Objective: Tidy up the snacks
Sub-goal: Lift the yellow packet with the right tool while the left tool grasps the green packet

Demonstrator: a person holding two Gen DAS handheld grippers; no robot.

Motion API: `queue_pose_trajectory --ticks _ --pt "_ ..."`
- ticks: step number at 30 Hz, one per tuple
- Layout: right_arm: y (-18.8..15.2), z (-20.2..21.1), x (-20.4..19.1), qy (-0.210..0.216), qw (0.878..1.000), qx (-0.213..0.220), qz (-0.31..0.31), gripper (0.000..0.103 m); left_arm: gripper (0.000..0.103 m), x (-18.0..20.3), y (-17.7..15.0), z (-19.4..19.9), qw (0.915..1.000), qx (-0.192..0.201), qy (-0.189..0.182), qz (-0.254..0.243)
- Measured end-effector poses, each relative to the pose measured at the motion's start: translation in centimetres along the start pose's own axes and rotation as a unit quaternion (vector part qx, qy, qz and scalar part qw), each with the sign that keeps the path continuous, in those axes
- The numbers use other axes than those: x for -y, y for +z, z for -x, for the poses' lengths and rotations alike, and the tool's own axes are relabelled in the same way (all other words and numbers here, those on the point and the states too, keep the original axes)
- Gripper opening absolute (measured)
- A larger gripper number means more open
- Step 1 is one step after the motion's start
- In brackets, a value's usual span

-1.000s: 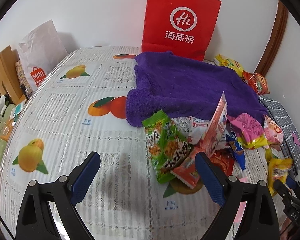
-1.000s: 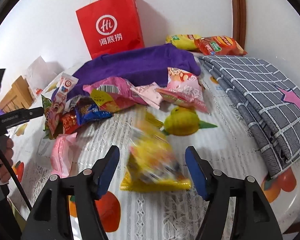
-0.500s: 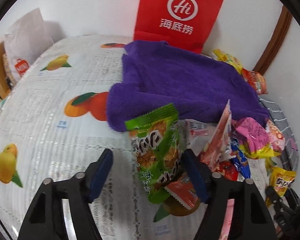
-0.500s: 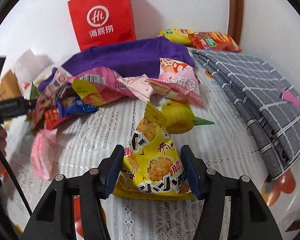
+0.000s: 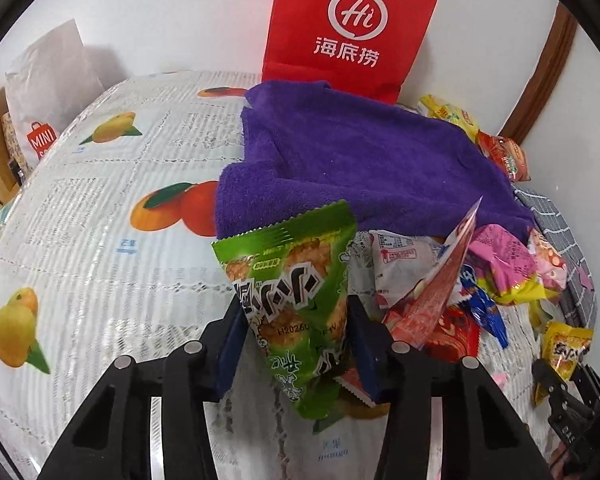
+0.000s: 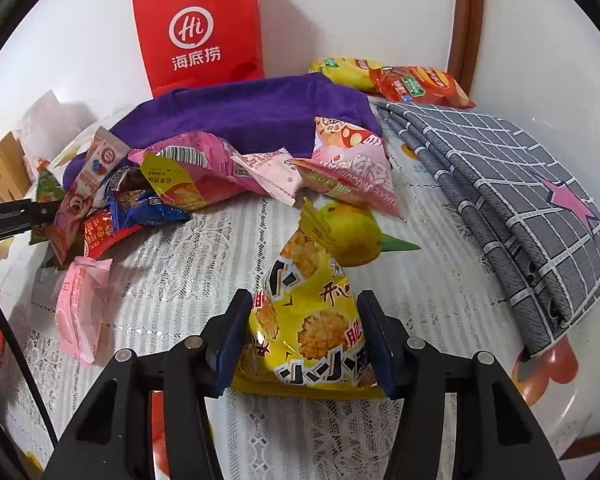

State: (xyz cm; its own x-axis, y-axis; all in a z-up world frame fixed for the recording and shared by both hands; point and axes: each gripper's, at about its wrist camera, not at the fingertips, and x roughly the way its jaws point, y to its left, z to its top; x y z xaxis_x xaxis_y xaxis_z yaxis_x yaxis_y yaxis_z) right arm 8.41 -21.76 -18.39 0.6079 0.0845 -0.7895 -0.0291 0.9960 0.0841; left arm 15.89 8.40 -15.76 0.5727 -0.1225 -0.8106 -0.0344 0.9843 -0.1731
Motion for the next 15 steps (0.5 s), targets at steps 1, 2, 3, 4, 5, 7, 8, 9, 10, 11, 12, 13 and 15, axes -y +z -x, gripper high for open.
queue_pose_trajectory --ticks 1,2,3,4,5,7,8,9,10,11,12,13,15 --pt "0.1 0.2 0.0 0.002 1.000 0.001 -0.002 0.054 0.045 -0.1 -0.1 0.6 1.0000 0.003 0.002 -0.003" --pt "0.1 0.6 -0.1 0.004 1.000 0.003 -0.002 0.054 0.045 -0.2 -0.2 1.0 1.0000 0.004 0.003 -0.004" --pt "0.2 1.0 -0.2 0.008 1.000 0.007 -0.003 0.054 0.045 -0.4 -0.3 1.5 1.0000 0.006 0.003 -0.004" --pt "0.4 1.5 -0.2 0.012 1.000 0.011 -0.004 0.054 0.045 -0.5 -0.3 2.0 1.0000 0.008 0.002 -0.004" --pt "0.6 1.9 -0.3 0.015 1.000 0.015 -0.005 0.054 0.045 -0.5 -0.3 2.5 0.9999 0.010 -0.001 -0.003" --pt "1.3 2.8 -0.5 0.014 1.000 0.024 -0.004 0.054 0.045 -0.6 -0.3 3.3 0.9999 0.016 -0.001 -0.004" --pt "1.8 3.2 -0.6 0.012 0.999 0.029 -0.001 0.054 0.045 -0.6 -0.2 3.9 0.9998 0.020 0.001 -0.005" --pt "2.3 3.7 -0.7 0.010 0.999 0.036 0.003 0.054 0.045 -0.6 -0.1 4.2 0.9997 0.022 0.001 -0.005" --pt "2.8 4.0 -0.8 0.009 0.999 0.040 0.006 0.054 0.045 -0.6 0.1 4.6 0.9997 0.025 0.002 -0.005" --pt "3.4 4.5 -0.8 0.007 0.999 0.048 0.009 0.054 0.045 -0.5 0.3 5.0 0.9996 0.028 0.002 -0.005" --pt "4.1 4.9 -0.9 0.006 0.998 0.053 0.011 0.053 0.045 -0.4 0.5 5.3 0.9995 0.031 0.002 -0.005" --pt "4.7 5.2 -0.9 0.006 0.998 0.058 0.012 0.053 0.044 -0.3 0.8 5.8 0.9994 0.034 0.003 -0.005" --pt "6.2 5.7 -1.1 0.005 0.998 0.066 0.018 0.054 0.044 0.0 1.5 6.4 0.9991 0.042 0.003 -0.006"
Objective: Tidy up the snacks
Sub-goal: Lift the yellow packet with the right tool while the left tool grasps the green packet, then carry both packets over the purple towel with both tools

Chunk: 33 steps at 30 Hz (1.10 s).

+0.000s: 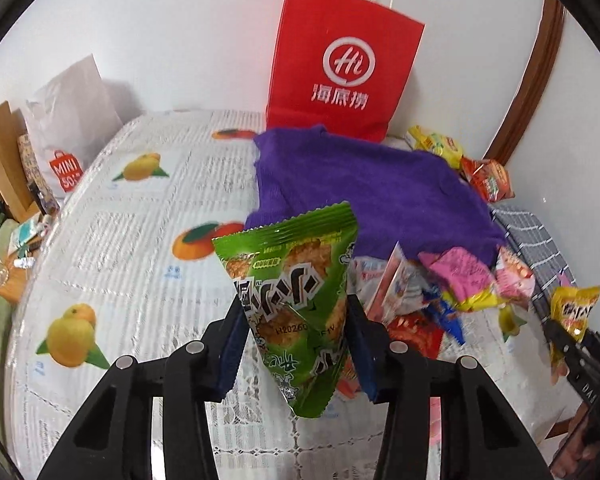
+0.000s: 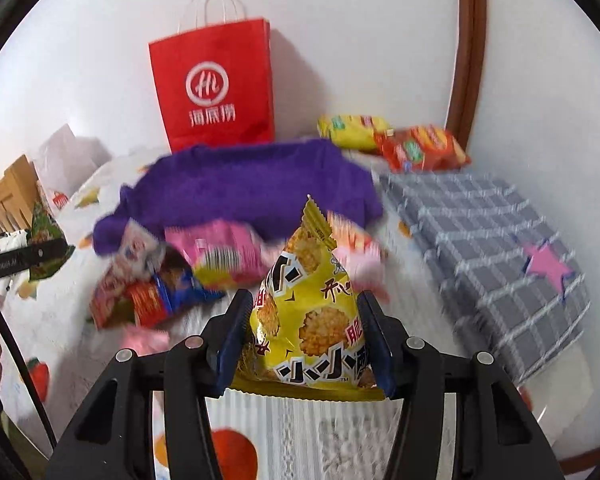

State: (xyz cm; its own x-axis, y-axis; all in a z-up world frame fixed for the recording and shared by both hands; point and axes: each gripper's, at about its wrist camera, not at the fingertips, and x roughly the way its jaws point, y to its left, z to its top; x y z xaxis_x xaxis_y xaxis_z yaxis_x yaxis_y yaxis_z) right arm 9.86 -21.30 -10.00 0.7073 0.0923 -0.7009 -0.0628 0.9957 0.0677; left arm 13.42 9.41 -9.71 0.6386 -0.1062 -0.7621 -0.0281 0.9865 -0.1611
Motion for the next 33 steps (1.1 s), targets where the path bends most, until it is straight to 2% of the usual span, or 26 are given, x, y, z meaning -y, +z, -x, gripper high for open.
queue_pose_trajectory --ticks 3,8,14,19,27,33 --pt "2.5 0.2 -0.3 -0.007 1.000 0.015 0.011 0.053 0.044 0.7 1.2 0.6 0.9999 0.009 0.002 -0.005" --pt "6.3 -0.2 -0.5 0.019 0.999 0.028 0.010 0.053 0.044 2.2 4.4 1.8 0.9992 0.032 0.005 -0.023" --pt "11.2 -1.5 -1.3 0.048 0.998 0.033 0.009 0.053 0.045 3.2 8.1 1.8 0.9987 0.042 0.004 -0.029" --pt "15.0 -2.9 -2.2 0.053 0.997 0.049 0.020 0.053 0.044 4.0 10.9 1.3 0.9981 0.049 0.012 -0.037" --pt "18.2 -8.5 -2.6 0.059 0.998 0.025 0.024 0.053 0.045 5.1 14.7 -0.8 0.9971 0.057 0.018 -0.046" --pt "20.2 -12.8 -2.4 0.057 0.998 0.007 0.031 0.053 0.045 5.1 16.8 -4.6 0.9981 0.044 0.022 -0.037"
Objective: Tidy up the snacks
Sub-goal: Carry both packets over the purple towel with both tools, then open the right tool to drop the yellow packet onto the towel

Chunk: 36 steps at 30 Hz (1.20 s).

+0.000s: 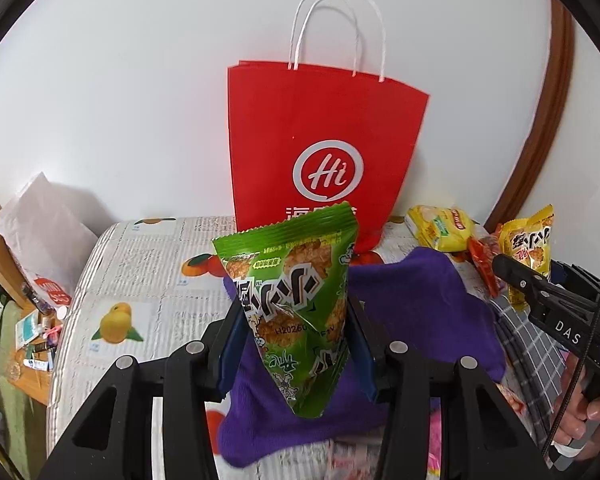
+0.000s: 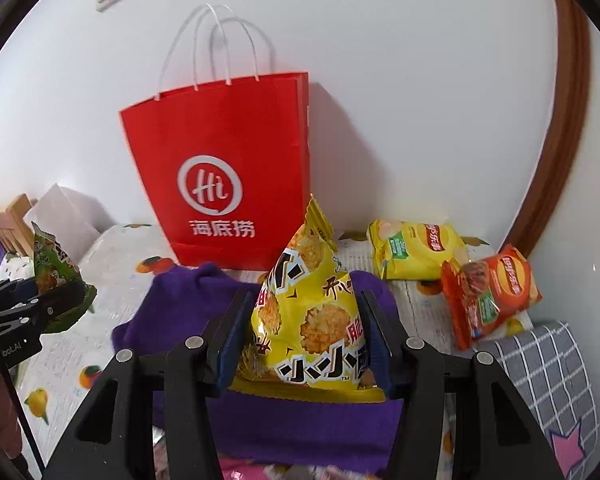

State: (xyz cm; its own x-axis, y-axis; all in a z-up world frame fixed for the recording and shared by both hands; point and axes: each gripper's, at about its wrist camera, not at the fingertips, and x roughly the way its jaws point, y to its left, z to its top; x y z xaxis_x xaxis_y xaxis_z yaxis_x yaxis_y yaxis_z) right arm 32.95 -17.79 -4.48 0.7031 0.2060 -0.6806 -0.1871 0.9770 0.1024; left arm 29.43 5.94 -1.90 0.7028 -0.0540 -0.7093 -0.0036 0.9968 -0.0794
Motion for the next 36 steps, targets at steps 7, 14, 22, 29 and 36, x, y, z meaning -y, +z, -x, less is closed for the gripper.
queue_pose_trajectory --ticks 7,14,22,29,36 --pt "1.1 -4.1 0.7 0.015 1.000 -0.023 -0.008 0.053 0.045 0.0 1.6 -4.5 0.9998 -0.015 0.000 0.011" --pt "-0.2 -7.6 2.0 0.017 0.997 -0.076 -0.002 0.053 0.045 -0.6 0.3 -8.8 0.9986 -0.050 0.012 0.005" --pt "-1.8 -11.0 3.2 0.034 0.990 -0.137 -0.019 0.053 0.045 -1.8 -0.1 -11.1 0.9971 -0.072 0.017 0.018" --pt "-2.5 -12.4 3.1 0.032 0.987 -0.156 -0.022 0.053 0.045 -1.9 -0.4 -11.9 0.9964 -0.081 0.016 0.020" --pt "-2.8 -13.3 3.2 0.027 0.986 -0.164 -0.025 0.053 0.045 -2.1 -0.8 -13.1 0.9952 -0.094 0.010 0.026"
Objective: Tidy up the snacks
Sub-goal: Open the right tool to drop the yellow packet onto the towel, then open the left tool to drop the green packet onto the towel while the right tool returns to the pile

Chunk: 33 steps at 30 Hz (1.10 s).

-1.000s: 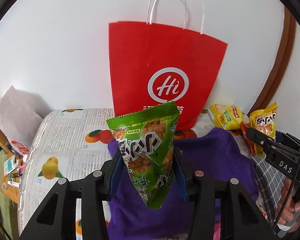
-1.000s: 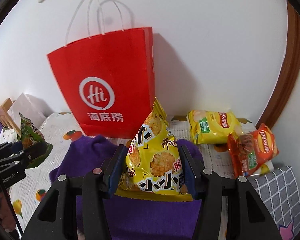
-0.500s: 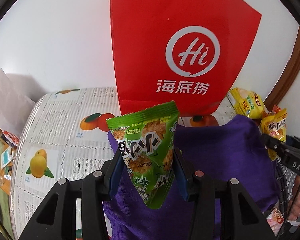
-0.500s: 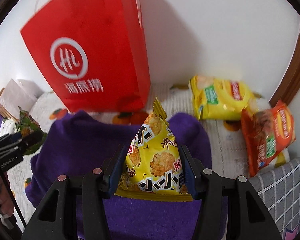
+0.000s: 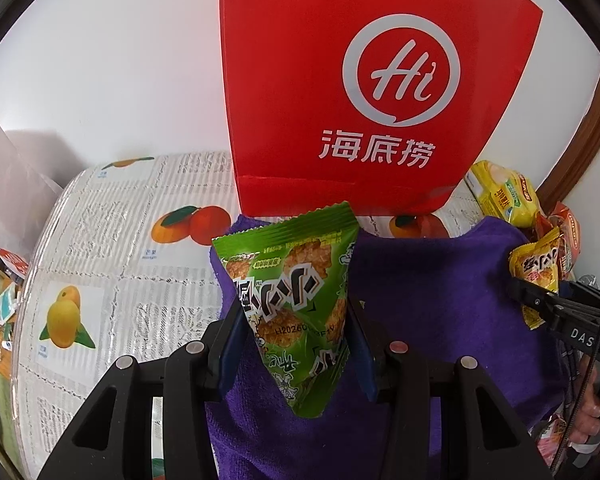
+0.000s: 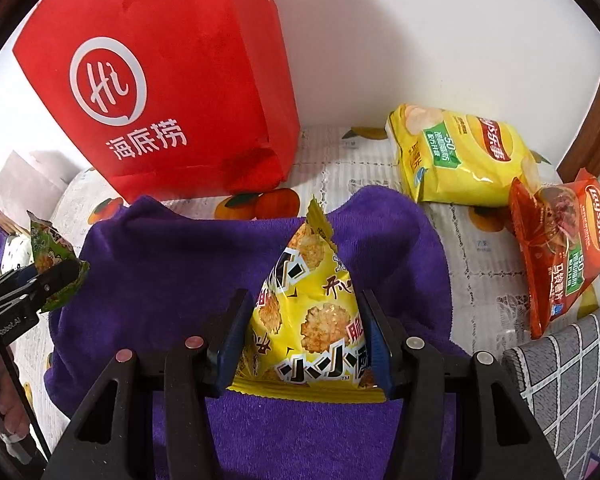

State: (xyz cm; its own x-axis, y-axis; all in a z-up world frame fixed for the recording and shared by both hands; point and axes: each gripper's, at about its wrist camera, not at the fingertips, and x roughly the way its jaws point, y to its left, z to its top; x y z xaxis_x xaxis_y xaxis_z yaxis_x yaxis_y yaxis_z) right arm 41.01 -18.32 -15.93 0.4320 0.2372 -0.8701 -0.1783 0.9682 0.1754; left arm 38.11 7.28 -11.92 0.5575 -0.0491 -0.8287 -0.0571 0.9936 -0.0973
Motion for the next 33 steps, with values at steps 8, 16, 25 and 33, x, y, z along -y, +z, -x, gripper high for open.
queue_pose_trajectory --ticks 8,16,25,33 --pt "-0.1 -1.6 -0.3 0.006 1.000 -0.019 0.001 0.053 0.045 0.4 -0.2 -0.2 1.0000 -0.006 -0.004 -0.005" --pt "-0.1 -1.8 -0.2 0.000 0.999 -0.038 -0.004 0.055 0.045 1.1 -0.3 0.0 0.9999 -0.005 -0.004 -0.015" --pt "0.1 1.2 -0.5 0.004 1.000 -0.012 0.005 0.056 0.045 1.3 -0.5 -0.9 0.9997 -0.018 -0.004 -0.017" --pt "0.3 3.7 -1.0 0.004 1.000 0.012 0.018 0.056 0.045 1.4 -0.7 -1.8 0.9991 -0.036 -0.015 -0.014"
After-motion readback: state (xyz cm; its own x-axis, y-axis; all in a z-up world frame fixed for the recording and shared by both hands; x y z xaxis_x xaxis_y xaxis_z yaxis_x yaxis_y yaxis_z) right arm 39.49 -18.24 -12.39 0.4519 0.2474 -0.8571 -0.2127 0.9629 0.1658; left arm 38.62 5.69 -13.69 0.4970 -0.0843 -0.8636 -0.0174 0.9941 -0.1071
